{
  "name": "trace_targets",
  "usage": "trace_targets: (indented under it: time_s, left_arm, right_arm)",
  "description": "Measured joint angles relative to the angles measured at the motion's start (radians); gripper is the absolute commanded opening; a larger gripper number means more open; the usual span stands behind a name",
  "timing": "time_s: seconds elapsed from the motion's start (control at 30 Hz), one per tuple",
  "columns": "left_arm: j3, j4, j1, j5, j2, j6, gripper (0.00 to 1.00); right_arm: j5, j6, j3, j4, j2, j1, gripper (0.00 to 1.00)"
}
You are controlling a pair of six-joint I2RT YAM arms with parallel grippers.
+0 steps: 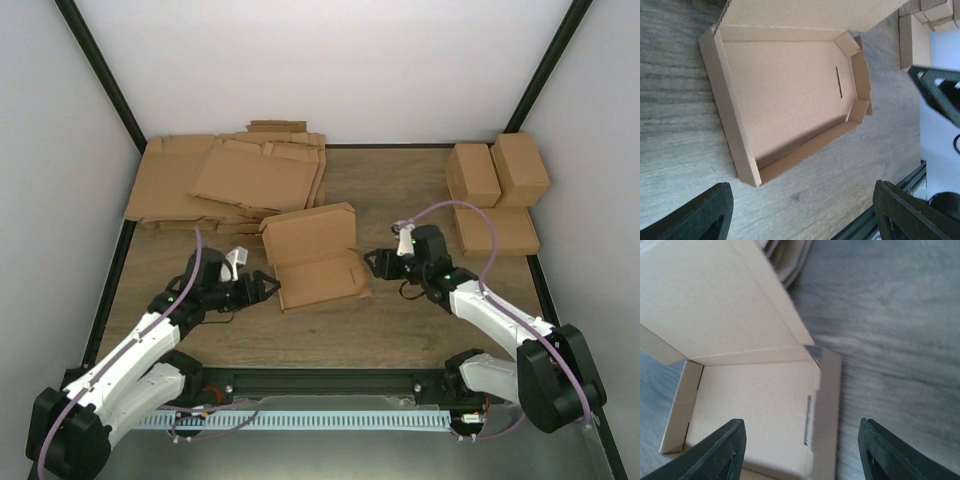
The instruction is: Fold the paper box
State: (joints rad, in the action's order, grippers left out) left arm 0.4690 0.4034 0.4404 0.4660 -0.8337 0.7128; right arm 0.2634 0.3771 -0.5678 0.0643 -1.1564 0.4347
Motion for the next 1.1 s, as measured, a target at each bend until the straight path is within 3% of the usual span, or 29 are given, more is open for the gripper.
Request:
trace_targets:
  time_s: [0.17,0.33,0.73,0.9,1.1]
  left_arm:
    - [-0.034,-0.104,0.000,-0.012,-0.051,0.040,0.77]
    - [-0.047,-0.159,0.001,-0.012,-0.123,0.043,0.64]
    - [-0.055,-0.249,0.034,-0.024,-0.255,0.042,0.53]
    - [-0.055,-0.259,0.053,-0.064,-0.294,0.050,0.44]
    - [-0.056,-0.278,0.056,-0.123,-0.324,0.064,0.41]
  right_arm:
    - [0.162,0.084,0.131,-0.071,0.006,-0.123,0.59]
    - [0.269,0.138,0.212,-0.137,0.005,-0.162,0.56]
    - [0.365,0.200,0.284,-0.291,-0.143,-0.205,0.49]
    - [0.395,0.225,0.287,-0.359,-0.214,-0.211,0.46]
    - [0.428,0.258,0.265,-0.433,-0.293,-0.214,0.43]
